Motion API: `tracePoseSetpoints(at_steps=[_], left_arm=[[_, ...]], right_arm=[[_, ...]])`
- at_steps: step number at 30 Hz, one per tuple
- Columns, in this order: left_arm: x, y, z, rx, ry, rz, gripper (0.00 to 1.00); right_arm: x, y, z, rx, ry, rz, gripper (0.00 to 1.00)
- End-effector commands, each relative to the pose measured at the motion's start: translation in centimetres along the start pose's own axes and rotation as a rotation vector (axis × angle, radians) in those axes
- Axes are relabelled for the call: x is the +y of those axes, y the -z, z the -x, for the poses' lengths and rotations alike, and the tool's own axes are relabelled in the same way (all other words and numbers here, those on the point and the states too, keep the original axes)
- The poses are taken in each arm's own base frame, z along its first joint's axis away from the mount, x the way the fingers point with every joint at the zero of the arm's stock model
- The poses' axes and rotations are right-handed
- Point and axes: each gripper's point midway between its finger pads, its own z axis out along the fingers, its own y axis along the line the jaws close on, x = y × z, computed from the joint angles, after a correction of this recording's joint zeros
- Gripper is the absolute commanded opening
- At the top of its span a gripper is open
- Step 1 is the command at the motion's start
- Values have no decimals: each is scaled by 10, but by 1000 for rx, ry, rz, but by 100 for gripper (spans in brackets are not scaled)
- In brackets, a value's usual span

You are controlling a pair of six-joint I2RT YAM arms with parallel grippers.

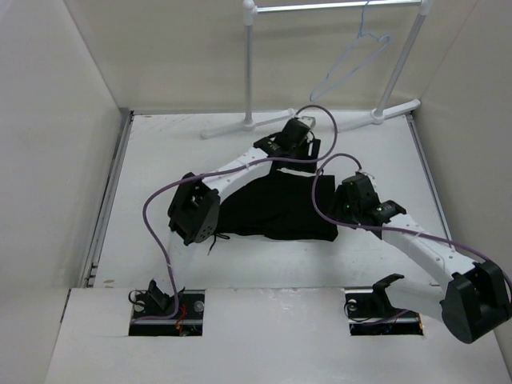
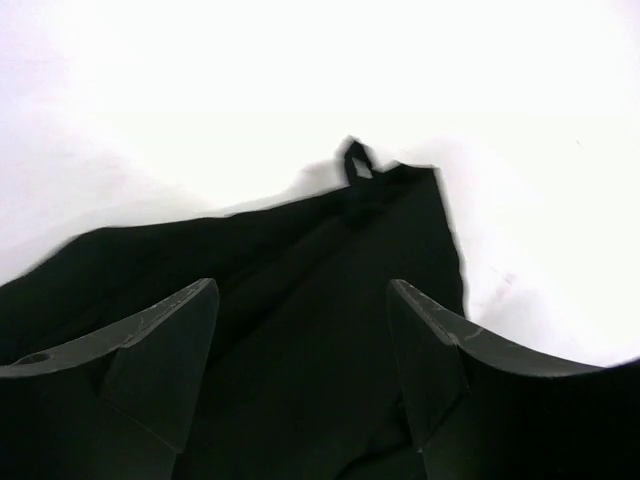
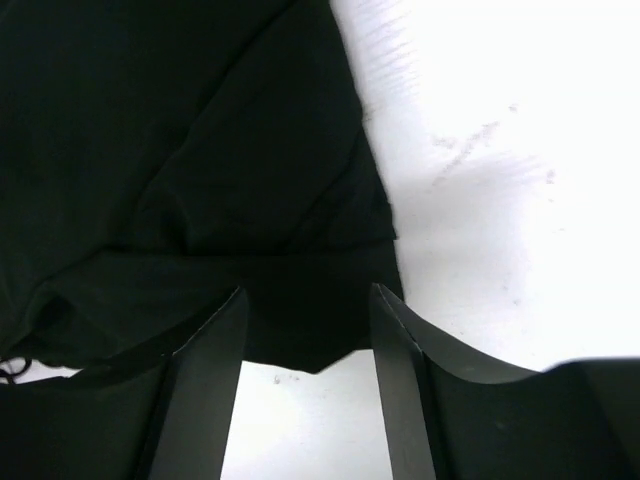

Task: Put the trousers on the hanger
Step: Fold the trousers at the center of the board.

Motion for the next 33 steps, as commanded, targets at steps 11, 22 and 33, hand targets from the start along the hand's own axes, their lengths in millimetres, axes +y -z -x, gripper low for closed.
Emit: tracePoseSetpoints(at_steps=[11,22,33], left_arm=[[-79,-33,-52,200,-93,-258,61],[-70,-39,-46,164,-75,-190,15],[-60,-45,-47,156,-28,-152,10]], right_arm=[[26,-12,10,-13,13,149,44],[14,-6,2,8,0,127,12],[16,8,-18,13,-6,167,67]])
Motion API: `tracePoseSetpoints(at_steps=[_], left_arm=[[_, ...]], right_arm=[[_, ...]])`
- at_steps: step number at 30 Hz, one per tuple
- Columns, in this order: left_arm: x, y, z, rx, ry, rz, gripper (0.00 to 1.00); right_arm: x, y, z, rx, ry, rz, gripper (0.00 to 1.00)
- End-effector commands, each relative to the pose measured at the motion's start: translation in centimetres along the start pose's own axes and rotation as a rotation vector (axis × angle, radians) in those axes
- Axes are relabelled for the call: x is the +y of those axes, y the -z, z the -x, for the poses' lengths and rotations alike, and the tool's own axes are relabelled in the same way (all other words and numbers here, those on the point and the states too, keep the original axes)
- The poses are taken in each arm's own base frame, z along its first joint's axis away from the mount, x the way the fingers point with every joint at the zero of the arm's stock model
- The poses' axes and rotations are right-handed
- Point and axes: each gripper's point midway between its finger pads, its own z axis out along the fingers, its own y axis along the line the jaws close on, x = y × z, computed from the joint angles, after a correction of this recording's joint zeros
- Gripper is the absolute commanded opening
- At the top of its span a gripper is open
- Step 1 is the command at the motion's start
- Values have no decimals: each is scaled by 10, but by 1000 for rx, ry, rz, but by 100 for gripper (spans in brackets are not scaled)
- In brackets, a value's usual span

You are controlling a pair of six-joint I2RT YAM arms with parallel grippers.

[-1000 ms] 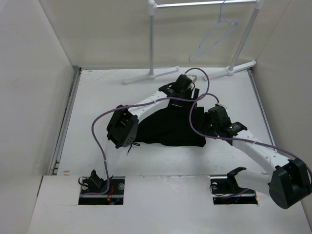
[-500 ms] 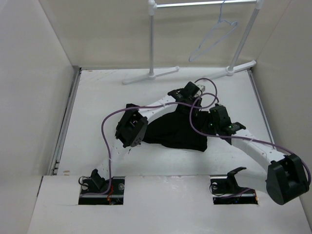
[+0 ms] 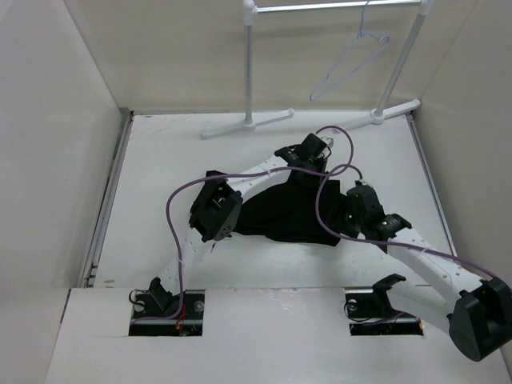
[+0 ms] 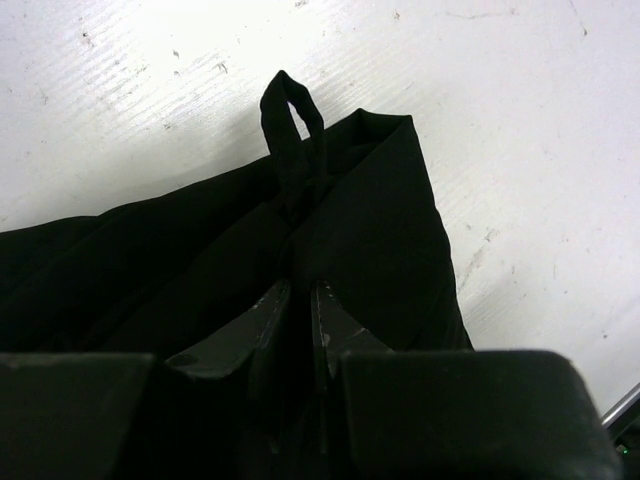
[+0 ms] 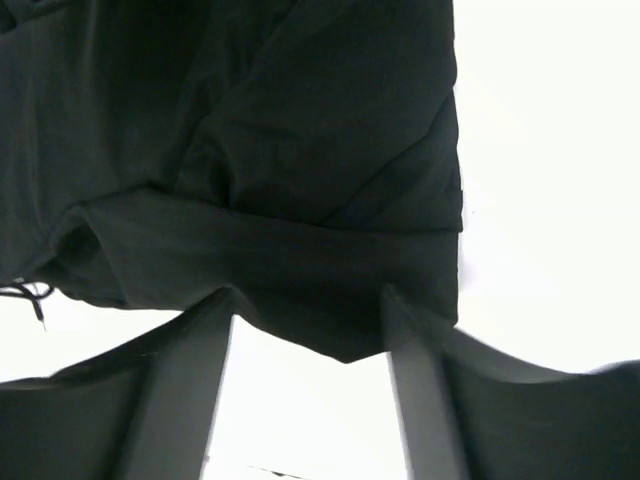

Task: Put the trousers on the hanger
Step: Fold the trousers at the center of the board.

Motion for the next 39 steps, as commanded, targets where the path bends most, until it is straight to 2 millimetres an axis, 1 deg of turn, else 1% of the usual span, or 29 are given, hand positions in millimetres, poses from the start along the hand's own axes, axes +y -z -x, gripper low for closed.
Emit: tracePoseSetpoints(at_steps=[1,3,4,6,8,9,11,13,15,17,20,22,23,24,25,26,28,29,30,31,32,34,35,36,37,39], left_arm=[[-5,12,21,-59,15,-12,10],[-4,13,21,-58,16,-12,10],[-3,13,20,-55,16,-10,10],[-3,13,19,-54,17,-10,10],[-1,13,20,-58,18,-1,10],[1,12,21,-61,21,4,10],[5,11,24,-73,27,24,10],[13,10,27,-83,34,53,9],[21,8,28,-90,45,76,9],[29,5,29,-92,64,97,8],[39,0,29,-95,90,121,8],[40,-4,27,-93,96,119,8],[41,-5,26,-91,98,117,9],[39,-6,26,-91,96,111,11],[36,-7,23,-89,93,105,13],[34,-5,24,-95,90,100,17],[28,3,26,-117,85,89,30],[25,13,29,-140,82,82,38],[22,22,34,-163,80,73,44],[20,31,38,-182,79,67,47],[20,45,46,-213,81,67,53],[17,75,64,-294,86,68,63],[18,86,71,-319,87,70,66],[18,100,78,-347,93,71,68],[18,114,85,-378,98,72,68],[21,134,89,-417,125,86,68]], right_arm=[[10,-3,14,-49,2,31,72],[9,-9,19,-49,5,17,72],[9,-12,21,-49,10,8,70],[8,-19,22,-49,12,-17,41],[6,-21,23,-51,8,-38,24],[5,-20,22,-56,5,-46,19],[2,-12,19,-76,-6,-69,17],[-4,-3,11,-75,-4,-89,17],[-13,5,-6,-48,-12,-114,17],[-24,10,-24,-11,-56,-129,16],[-35,11,-49,50,-133,-130,16],[-39,7,-60,81,-158,-127,16],[-39,6,-61,84,-159,-129,17],[-39,7,-60,79,-160,-126,20],[-37,8,-58,71,-160,-123,25],[-36,10,-52,51,-162,-119,35],[-29,20,-35,-2,-157,-92,55],[-24,26,-27,-25,-149,-76,59],[-19,32,-18,-50,-140,-59,58],[-14,39,-9,-70,-132,-40,55],[-8,44,1,-89,-126,-19,50],[8,50,16,-112,-115,39,37],[16,51,23,-122,-106,70,31],[28,51,30,-131,-94,114,23],[39,50,37,-136,-89,151,19],[60,48,54,-152,-90,208,17]])
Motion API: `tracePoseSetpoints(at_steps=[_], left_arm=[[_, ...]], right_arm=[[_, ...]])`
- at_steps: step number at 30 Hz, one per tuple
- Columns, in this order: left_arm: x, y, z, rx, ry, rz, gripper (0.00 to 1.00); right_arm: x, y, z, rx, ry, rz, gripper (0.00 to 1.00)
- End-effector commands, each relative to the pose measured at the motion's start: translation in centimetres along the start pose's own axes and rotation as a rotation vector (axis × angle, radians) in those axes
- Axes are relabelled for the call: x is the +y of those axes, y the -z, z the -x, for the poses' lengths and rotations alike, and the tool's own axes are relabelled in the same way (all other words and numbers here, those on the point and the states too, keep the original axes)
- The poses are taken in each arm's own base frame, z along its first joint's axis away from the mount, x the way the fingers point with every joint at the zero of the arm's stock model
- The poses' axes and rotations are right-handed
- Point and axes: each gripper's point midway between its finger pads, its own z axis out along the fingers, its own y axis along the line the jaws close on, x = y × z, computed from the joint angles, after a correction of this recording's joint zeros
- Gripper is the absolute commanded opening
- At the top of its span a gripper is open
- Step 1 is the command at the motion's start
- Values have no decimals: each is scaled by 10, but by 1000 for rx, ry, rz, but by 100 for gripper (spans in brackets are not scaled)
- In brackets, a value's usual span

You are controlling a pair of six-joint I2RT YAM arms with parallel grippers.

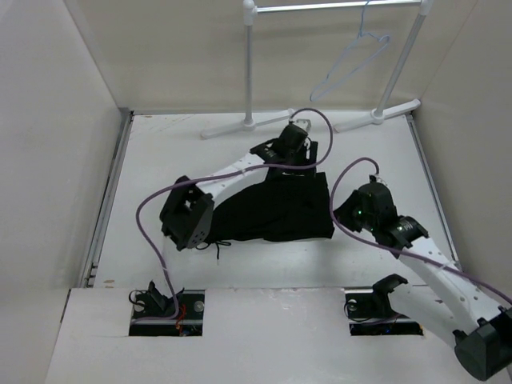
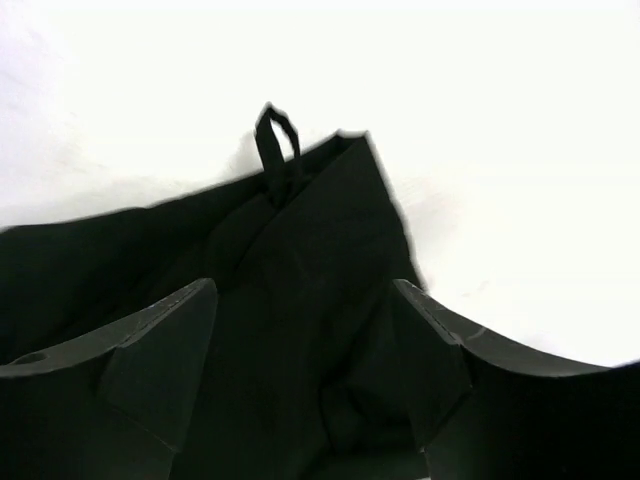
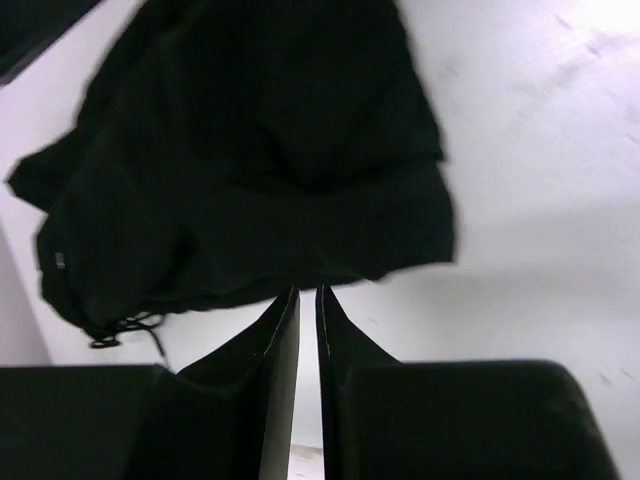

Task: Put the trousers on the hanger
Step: Fold the trousers at the center of the board.

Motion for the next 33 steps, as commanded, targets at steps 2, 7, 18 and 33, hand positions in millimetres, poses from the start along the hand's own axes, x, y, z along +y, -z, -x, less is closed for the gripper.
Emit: tracePoseSetpoints(at_steps=[2,7,18,33], left_arm=[[-3,78,68,-239,88,-13,68],[21,82,8,-176,258,9,62],[178,94,-93,-167,518,256,55],[175,168,-57,-270,520,176,55]], right_arm=[[61,-16,33,-52,27,189,17],[60,-68,18,32,-47,161,17],[-21,-94,-57,99,-173,-79,13],[80,-58,34,-5,2,171,36]])
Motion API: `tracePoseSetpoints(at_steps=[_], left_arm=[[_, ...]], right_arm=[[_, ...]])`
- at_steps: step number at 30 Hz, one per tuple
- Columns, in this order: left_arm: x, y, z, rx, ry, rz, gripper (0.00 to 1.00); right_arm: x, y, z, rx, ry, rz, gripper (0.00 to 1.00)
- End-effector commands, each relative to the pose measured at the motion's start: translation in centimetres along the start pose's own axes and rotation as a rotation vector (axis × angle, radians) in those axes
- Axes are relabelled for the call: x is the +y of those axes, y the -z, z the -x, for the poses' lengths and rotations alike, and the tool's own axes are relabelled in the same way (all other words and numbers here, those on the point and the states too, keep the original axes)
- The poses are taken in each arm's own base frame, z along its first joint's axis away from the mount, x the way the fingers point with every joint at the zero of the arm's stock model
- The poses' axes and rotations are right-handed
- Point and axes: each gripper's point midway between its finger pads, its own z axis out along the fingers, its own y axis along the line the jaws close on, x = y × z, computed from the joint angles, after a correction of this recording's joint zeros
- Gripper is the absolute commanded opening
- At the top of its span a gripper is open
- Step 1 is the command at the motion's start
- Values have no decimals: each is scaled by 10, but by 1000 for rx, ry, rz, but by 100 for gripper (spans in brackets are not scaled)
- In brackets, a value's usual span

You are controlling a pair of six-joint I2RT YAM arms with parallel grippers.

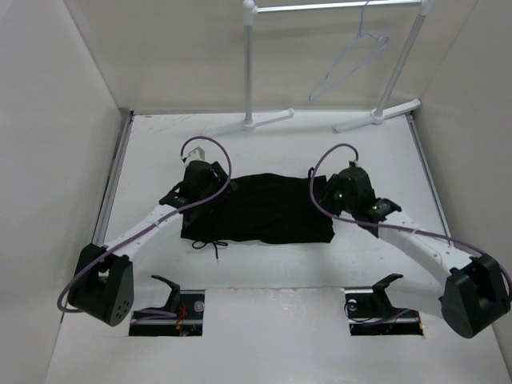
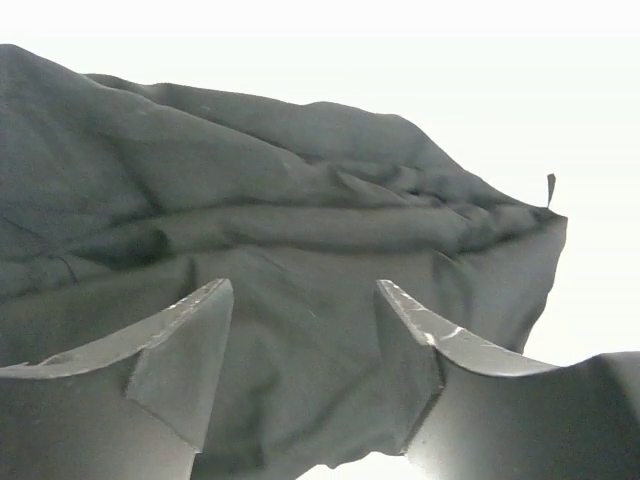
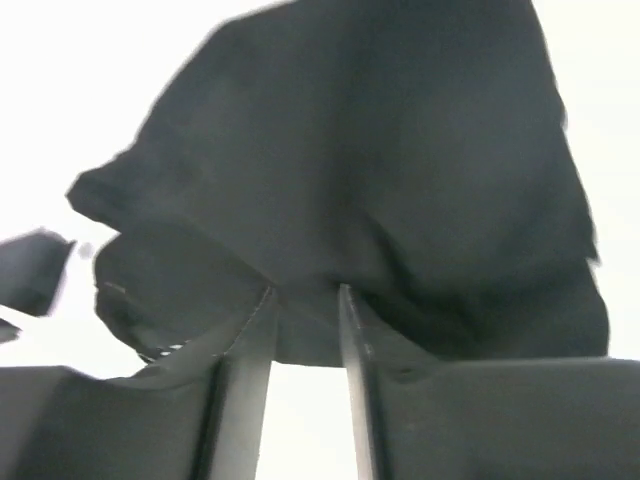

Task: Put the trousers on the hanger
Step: Fold the trousers at the center of the board.

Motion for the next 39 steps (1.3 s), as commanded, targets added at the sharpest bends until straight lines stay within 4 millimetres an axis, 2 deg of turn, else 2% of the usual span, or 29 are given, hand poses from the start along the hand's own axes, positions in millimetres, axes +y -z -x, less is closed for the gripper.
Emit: tracePoseSetpoints(at_steps=[1,3,5,7,10,12,14,17,19,21,24,26,27,29,31,33,35,36,37,39], left_arm=[[-15,19,-7,27,-39,-36,53],[-11,22,-21,48,-56,-25,49],[5,21,-35,66,-59,18,46],[28,19,-45,80,-50,76,44],[72,17,-47,59,-13,197,42],[105,21,-46,43,26,290,42],[126,27,-43,31,67,348,43],[135,37,-33,-2,106,361,47],[129,44,-23,-31,111,339,52],[114,52,-10,-64,105,298,56],[89,66,10,-112,88,230,60],[74,72,20,-135,74,188,61],[66,74,24,-141,67,170,61],[54,72,26,-134,46,143,60],[44,68,23,-109,21,124,57],[35,64,19,-88,4,109,52],[27,63,17,-77,-12,93,46],[23,62,15,-73,-17,84,43],[22,62,14,-71,-20,79,42],[17,61,11,-60,-31,69,40]], right_arm=[[36,-11,46,-70,43,87,30],[33,-34,64,-83,10,60,22],[25,-56,74,-85,-34,17,18],[8,-81,79,-81,-87,-49,14],[-10,-108,76,-62,-147,-122,13],[-15,-121,71,-41,-170,-148,13],[-13,-129,72,-39,-172,-148,16],[0,-131,73,-45,-159,-123,29],[18,-122,82,-59,-142,-80,46],[40,-102,92,-81,-92,-26,63],[63,-61,103,-104,-12,28,76],[79,-32,112,-126,45,71,76],[89,-18,118,-140,71,100,72],[117,11,141,-190,119,174,54],[148,37,173,-255,154,241,24],[173,57,199,-303,187,287,16],[192,71,229,-374,207,307,18],[193,73,246,-408,196,297,22],[193,72,261,-432,179,287,31],[196,68,287,-465,160,289,59]])
